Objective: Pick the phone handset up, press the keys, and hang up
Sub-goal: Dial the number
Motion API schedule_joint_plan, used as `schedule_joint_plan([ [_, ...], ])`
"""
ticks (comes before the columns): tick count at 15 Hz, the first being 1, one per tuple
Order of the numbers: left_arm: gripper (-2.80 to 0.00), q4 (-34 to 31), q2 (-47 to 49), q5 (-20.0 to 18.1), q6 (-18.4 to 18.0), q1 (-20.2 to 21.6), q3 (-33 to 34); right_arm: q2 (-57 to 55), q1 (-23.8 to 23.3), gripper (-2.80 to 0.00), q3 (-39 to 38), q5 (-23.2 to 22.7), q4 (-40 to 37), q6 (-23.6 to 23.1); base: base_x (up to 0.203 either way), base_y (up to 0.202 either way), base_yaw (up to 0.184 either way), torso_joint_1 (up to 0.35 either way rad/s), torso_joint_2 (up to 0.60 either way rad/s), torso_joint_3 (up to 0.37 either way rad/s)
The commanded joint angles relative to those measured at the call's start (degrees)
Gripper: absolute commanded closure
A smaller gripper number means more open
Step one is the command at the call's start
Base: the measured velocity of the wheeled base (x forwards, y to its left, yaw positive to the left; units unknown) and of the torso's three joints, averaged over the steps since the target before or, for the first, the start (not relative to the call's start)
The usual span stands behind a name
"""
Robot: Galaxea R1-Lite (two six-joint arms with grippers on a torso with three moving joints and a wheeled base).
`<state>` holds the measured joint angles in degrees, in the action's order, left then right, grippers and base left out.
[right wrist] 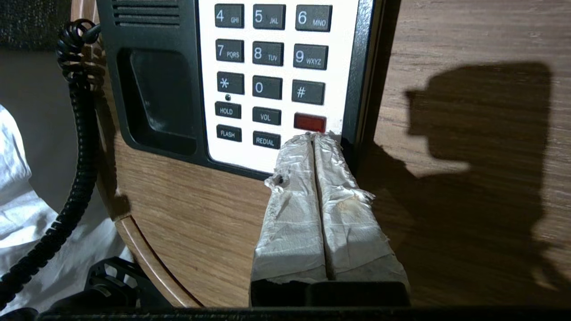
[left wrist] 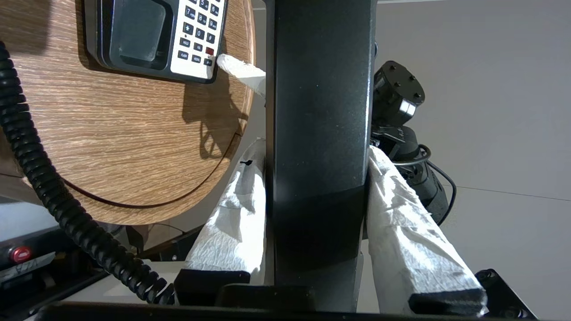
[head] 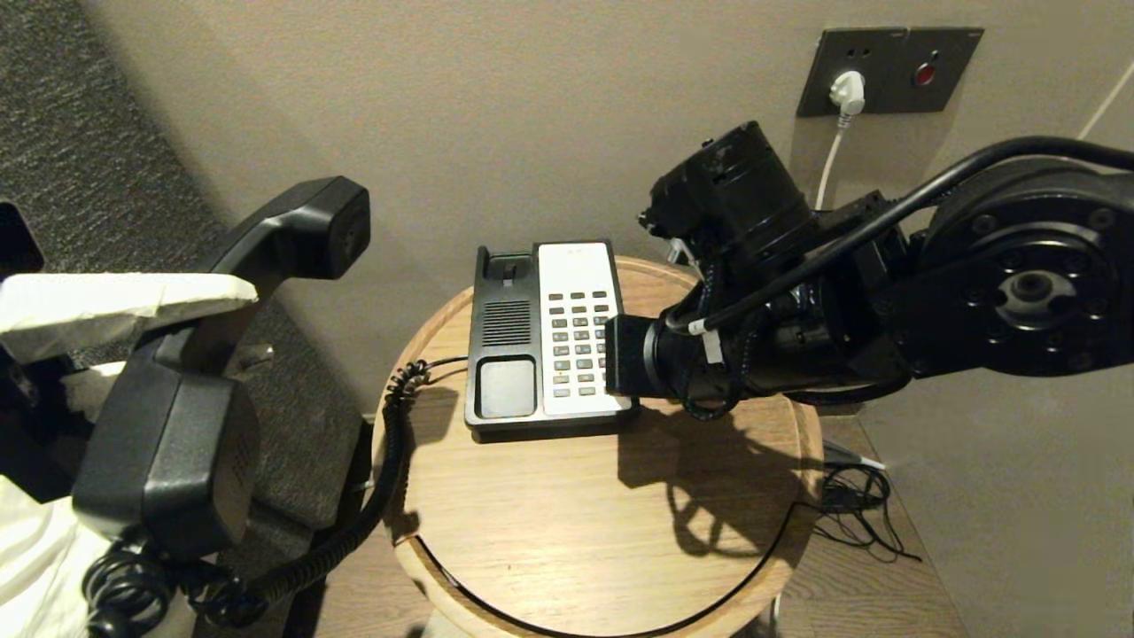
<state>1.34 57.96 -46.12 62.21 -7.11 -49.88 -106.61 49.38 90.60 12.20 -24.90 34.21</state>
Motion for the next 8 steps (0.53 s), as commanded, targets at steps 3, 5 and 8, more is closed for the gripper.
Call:
schedule_joint_plan([
  [3, 0.0, 0.07, 0.14, -0.29, 0.37, -0.01, 0.23, 0.17, 0.41, 0.0, -0.17, -0.28, -0.66, 0.32, 0.0, 0.0, 0.0, 0.0, 0.0, 0.0],
  [5, 0.0, 0.07, 0.21, -0.29, 0.37, -0.01, 0.23, 0.01, 0.63, 0.0, -0.42, -0.51, -0.74, 0.33, 0.0, 0.0, 0.0, 0.0, 0.0, 0.0],
  [8, 0.0, 0.0, 0.15, -0.28, 0.28, -0.01, 0.3, -0.54, 0.63, 0.0, -0.42, -0.59, -0.5, 0.33, 0.0, 0.0, 0.0, 0.0, 0.0, 0.0],
])
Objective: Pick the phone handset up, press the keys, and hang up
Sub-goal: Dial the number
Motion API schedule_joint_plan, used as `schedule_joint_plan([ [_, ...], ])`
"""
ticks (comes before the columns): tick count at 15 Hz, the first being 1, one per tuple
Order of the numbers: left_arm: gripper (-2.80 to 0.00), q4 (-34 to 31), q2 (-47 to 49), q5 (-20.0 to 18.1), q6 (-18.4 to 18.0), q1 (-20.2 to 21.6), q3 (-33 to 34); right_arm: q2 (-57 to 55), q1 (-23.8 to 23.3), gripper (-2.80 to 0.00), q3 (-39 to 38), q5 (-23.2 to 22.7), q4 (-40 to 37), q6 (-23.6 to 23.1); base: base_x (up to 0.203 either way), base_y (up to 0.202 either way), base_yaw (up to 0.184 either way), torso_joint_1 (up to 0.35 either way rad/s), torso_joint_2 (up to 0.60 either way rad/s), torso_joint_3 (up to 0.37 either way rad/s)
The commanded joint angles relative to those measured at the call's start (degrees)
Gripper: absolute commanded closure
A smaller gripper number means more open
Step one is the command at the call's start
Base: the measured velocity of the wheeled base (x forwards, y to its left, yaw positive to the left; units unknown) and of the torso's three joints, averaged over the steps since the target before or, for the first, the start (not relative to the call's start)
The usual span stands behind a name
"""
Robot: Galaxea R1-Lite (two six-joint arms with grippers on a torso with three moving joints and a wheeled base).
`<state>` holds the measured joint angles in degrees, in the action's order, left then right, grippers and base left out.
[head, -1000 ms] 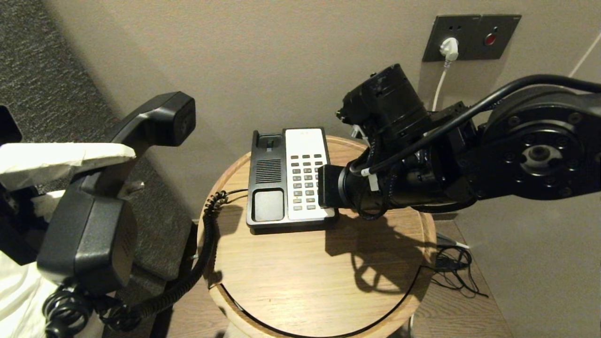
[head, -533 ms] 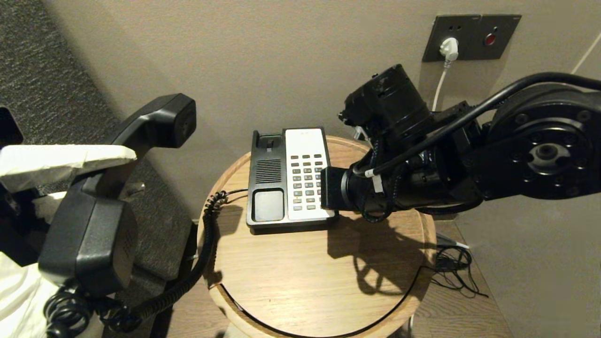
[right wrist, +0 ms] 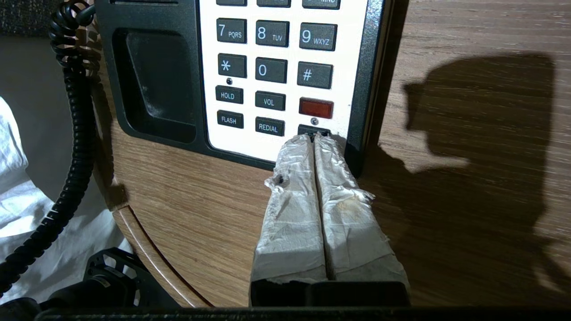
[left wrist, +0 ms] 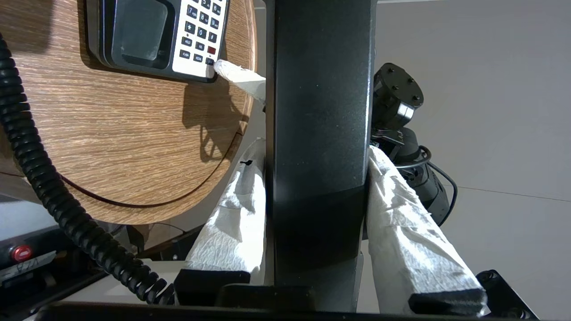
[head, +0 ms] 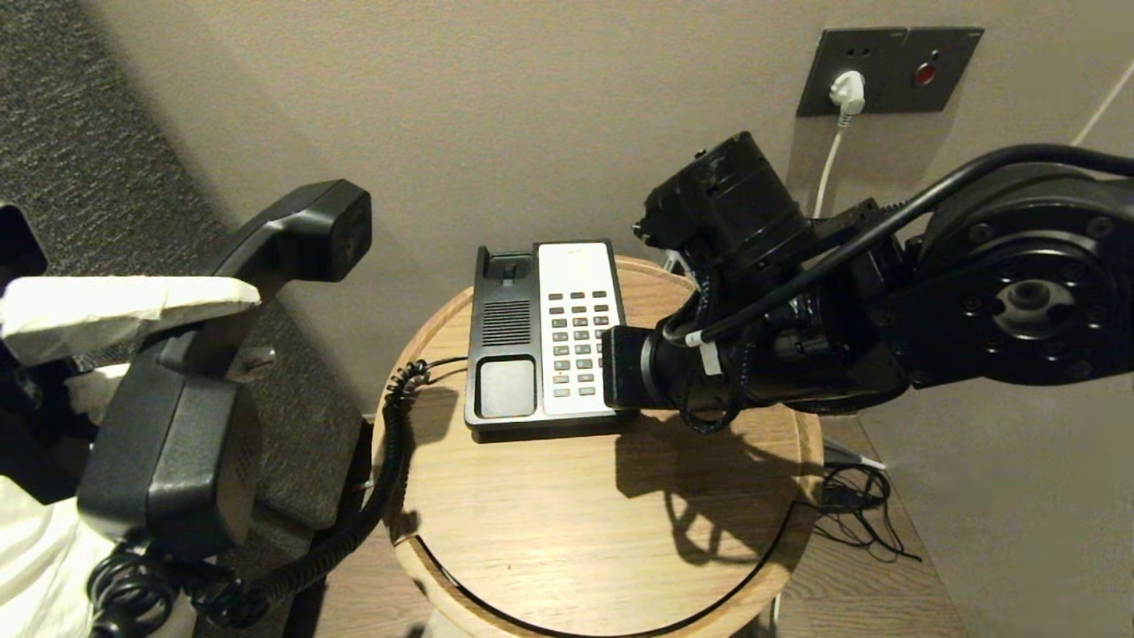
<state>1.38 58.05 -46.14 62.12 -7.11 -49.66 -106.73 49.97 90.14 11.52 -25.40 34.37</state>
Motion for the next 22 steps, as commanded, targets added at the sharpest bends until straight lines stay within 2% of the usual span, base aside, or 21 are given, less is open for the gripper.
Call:
schedule_joint_plan([
  [1, 0.0, 0.03, 0.04, -0.19, 0.37, -0.01, 0.18, -0.59, 0.04, 0.0, 0.13, 0.08, 0.18, 0.09, 0.0, 0.0, 0.0, 0.0, 0.0, 0.0],
  [16, 0.0, 0.03, -0.31, -0.26, -0.77, -0.01, 0.71, -2.17, -0.09, 0.0, 0.35, 0.61, 0.53, -0.26, 0.0, 0.0, 0.0, 0.0, 0.0, 0.0],
  [22, 0.0, -0.06, -0.48, -0.26, -0.69, -0.01, 0.98, 1.77, 0.03, 0.0, 1.19, 0.7, 0.28, -0.15, 0.0, 0.0, 0.0, 0.0, 0.0, 0.0],
])
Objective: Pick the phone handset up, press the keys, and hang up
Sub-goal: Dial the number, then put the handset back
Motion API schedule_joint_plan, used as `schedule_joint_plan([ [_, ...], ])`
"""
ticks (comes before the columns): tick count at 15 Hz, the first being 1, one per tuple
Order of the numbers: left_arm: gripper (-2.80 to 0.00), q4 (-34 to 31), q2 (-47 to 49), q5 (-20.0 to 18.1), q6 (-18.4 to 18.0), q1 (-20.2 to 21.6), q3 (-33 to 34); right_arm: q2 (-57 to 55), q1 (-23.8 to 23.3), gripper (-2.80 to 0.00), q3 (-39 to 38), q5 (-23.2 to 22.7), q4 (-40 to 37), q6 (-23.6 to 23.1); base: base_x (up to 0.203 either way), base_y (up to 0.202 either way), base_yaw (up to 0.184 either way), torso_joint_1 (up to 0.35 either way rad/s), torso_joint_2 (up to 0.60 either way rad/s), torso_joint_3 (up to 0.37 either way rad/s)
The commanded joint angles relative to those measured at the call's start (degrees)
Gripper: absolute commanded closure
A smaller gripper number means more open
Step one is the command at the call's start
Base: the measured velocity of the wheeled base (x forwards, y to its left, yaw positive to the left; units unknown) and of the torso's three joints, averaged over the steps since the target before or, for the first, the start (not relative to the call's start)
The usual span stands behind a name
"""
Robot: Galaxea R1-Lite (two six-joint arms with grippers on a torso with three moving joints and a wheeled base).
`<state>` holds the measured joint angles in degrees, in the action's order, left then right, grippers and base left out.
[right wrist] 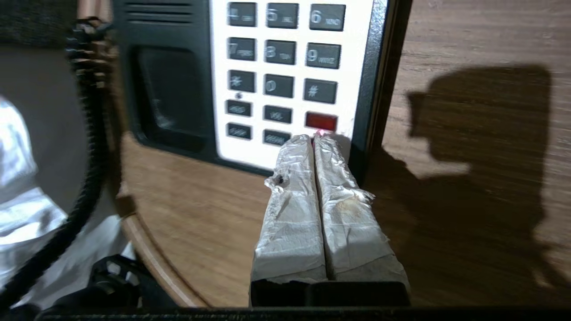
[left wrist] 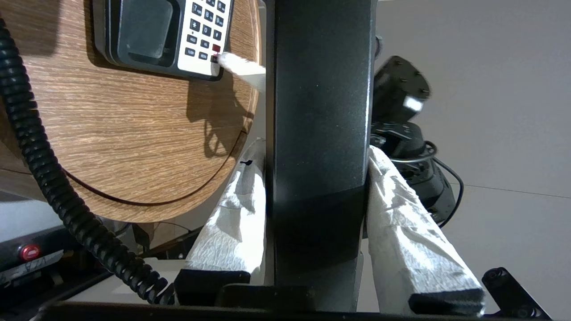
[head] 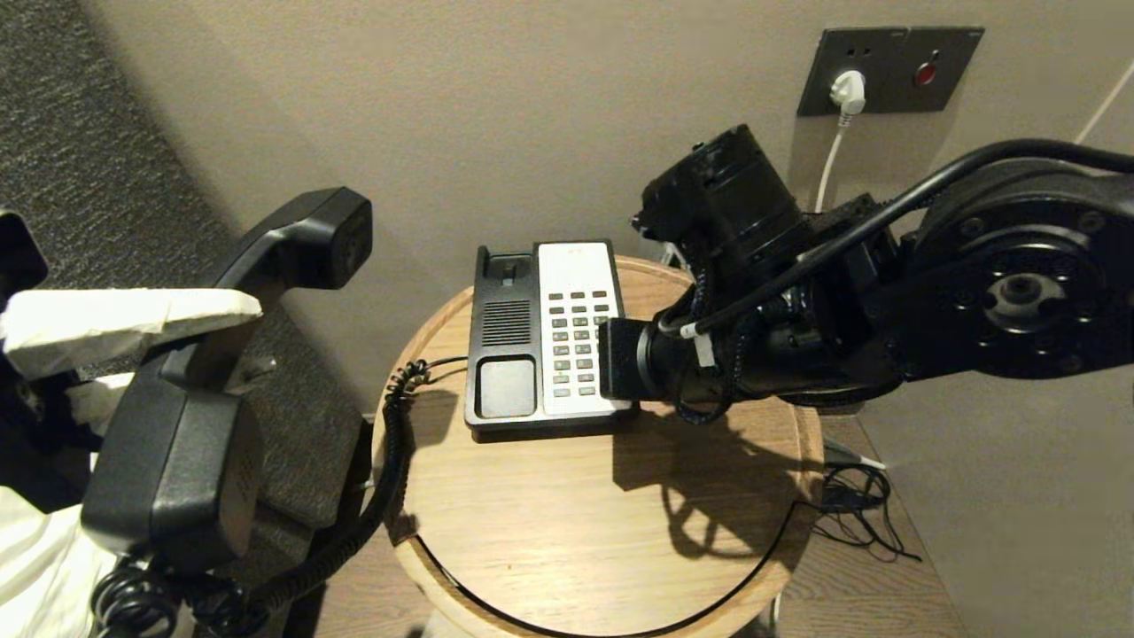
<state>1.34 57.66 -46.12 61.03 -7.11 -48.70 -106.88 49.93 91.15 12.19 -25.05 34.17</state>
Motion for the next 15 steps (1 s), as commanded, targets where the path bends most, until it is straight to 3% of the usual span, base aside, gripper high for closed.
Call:
schedule_joint_plan([
  [1, 0.0, -0.02, -0.23, -0.29, 0.41, -0.01, 0.28, 2.91, 0.0, 0.0, 0.53, 0.06, -0.17, -0.2, 0.0, 0.0, 0.0, 0.0, 0.0, 0.0],
  [5, 0.0, 0.06, -0.37, -0.29, 0.23, -0.1, 0.31, 7.07, -0.31, 0.0, -0.94, 0.1, -0.62, 0.18, 0.0, 0.0, 0.0, 0.0, 0.0, 0.0],
  [7, 0.0, -0.15, -0.07, -0.38, -2.79, -0.52, -0.33, 10.16, -1.75, 0.0, -1.06, 0.11, -0.74, 0.21, 0.0, 0.0, 0.0, 0.0, 0.0, 0.0],
  [11, 0.0, -6.73, 0.72, 0.43, -22.33, -3.27, -0.66, 21.55, -7.6, 0.0, -6.85, 0.02, -1.06, 0.29, 0.0, 0.0, 0.0, 0.0, 0.0, 0.0],
  [12, 0.0, -10.59, 1.66, 2.24, -27.08, -6.13, -1.92, 24.88, -8.93, 0.0, -9.34, -0.02, -1.08, 0.29, 0.0, 0.0, 0.0, 0.0, 0.0, 0.0],
  [13, 0.0, -13.46, 3.23, 6.36, -31.02, -9.21, -3.5, 27.6, -10.11, 0.0, -11.56, -0.06, -1.07, 0.29, 0.0, 0.0, 0.0, 0.0, 0.0, 0.0],
  [15, 0.0, -15.94, 8.73, 20.69, -37.82, -14.72, -7.43, 31.89, -12.51, 0.0, -15.01, -0.24, -0.95, 0.32, 0.0, 0.0, 0.0, 0.0, 0.0, 0.0],
])
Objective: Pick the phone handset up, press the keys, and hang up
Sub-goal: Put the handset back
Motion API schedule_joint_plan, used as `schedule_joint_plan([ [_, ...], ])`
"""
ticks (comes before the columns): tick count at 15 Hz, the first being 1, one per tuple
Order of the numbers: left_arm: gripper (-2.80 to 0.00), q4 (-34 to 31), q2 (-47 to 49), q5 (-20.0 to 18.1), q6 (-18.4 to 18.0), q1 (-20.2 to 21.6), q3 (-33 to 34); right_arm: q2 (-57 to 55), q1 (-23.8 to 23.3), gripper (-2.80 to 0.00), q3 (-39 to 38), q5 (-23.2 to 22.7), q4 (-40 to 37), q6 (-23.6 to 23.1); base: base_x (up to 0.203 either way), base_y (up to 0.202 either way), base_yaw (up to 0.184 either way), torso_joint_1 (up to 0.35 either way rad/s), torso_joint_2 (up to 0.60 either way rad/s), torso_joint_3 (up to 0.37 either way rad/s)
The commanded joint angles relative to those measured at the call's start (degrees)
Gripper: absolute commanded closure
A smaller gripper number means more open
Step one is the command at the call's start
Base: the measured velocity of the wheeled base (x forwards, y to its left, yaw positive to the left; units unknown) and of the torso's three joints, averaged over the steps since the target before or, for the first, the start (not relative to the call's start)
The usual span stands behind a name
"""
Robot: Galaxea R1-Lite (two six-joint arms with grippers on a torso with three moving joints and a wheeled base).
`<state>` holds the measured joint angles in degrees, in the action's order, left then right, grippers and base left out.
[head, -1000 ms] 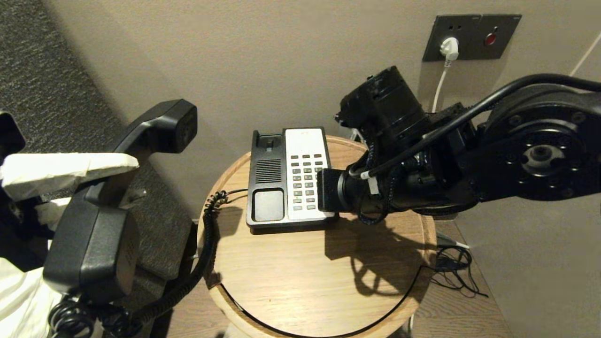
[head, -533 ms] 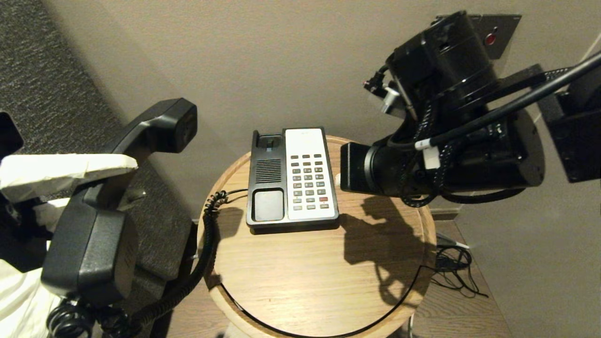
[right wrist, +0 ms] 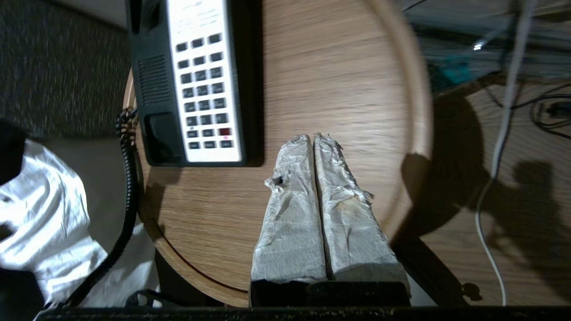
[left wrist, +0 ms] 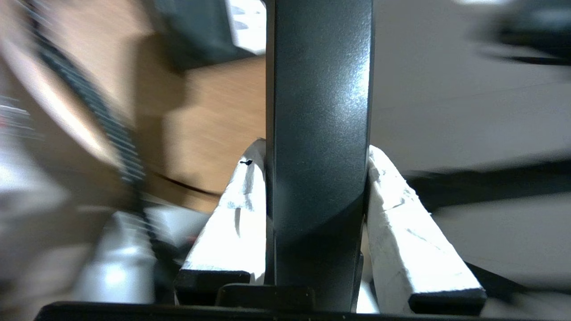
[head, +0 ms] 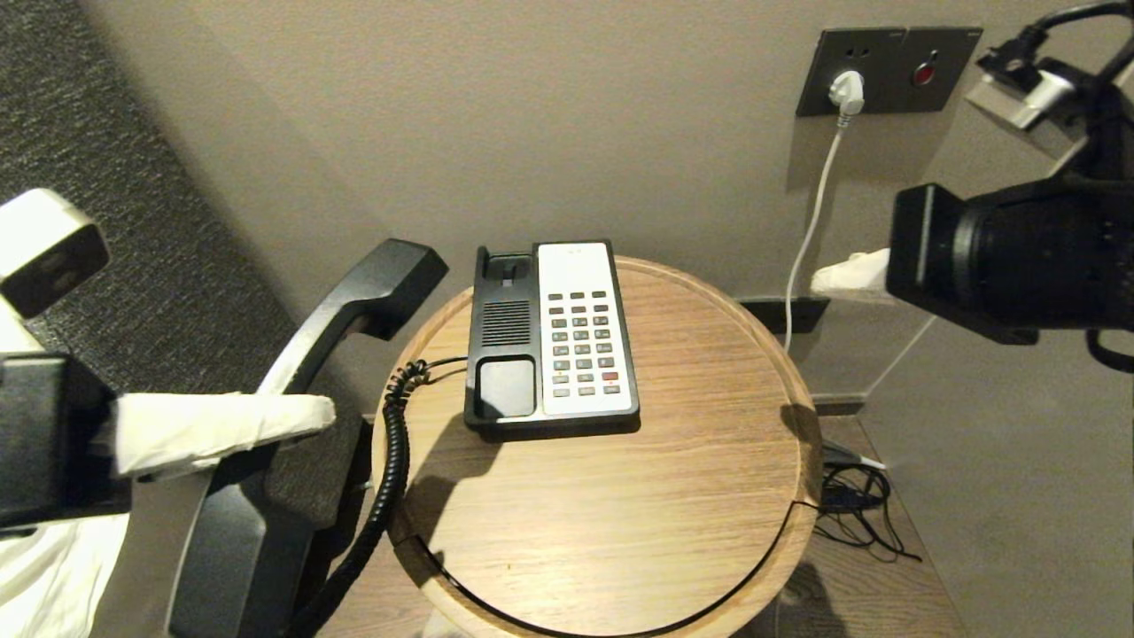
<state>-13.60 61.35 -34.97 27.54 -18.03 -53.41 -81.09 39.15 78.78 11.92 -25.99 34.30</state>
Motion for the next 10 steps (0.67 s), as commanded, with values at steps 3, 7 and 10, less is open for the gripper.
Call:
schedule_joint_plan([
  [3, 0.0, -2.51, 13.55, 21.39, -7.56, -9.05, -10.85, 9.36, -3.37, 0.0, -5.28, -0.14, 0.13, 1.66, 0.0, 0.0, 0.0, 0.0, 0.0, 0.0],
  [7, 0.0, -3.49, 22.76, 38.11, -7.9, -13.34, -20.63, 10.52, -3.95, 0.0, -6.1, -0.15, -0.29, 1.69, 0.0, 0.0, 0.0, 0.0, 0.0, 0.0],
  [10, 0.0, -3.8, 26.77, 46.19, -6.63, -15.44, -24.27, 10.74, -4.0, 0.0, -7.48, -0.08, -0.21, 1.73, 0.0, 0.0, 0.0, 0.0, 0.0, 0.0],
])
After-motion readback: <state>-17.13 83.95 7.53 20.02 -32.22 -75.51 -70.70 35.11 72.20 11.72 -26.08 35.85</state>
